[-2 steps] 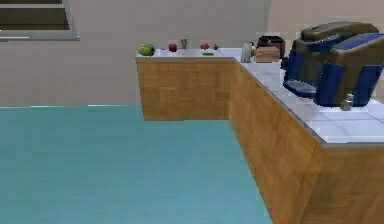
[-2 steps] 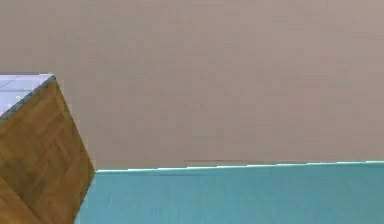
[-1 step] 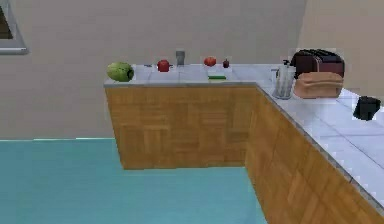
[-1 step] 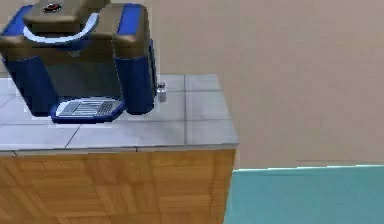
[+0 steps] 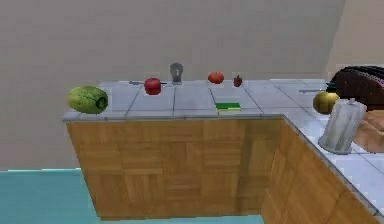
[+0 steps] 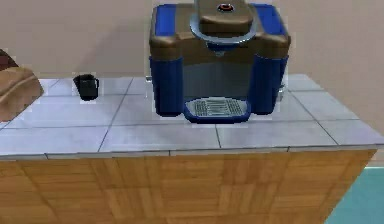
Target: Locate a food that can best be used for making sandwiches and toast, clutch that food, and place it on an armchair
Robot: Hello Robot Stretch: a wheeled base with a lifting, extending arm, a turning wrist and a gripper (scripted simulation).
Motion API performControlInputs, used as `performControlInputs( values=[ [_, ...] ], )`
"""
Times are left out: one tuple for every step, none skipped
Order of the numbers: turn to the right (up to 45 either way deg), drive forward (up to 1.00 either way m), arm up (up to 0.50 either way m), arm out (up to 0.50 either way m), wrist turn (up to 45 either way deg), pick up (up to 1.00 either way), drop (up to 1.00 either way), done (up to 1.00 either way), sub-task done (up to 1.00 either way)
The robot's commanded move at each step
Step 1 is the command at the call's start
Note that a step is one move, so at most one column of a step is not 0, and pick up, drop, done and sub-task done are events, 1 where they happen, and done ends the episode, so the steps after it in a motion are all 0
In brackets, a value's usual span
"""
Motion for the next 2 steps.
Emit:
performControlInputs(
  values=[
    [-39.0, 0.00, 0.00, 0.00, 0.0, 0.00, 0.00, 0.00, 0.00],
    [45.0, 0.00, 0.00, 0.00, 0.0, 0.00, 0.00, 0.00, 0.00]
  ],
)
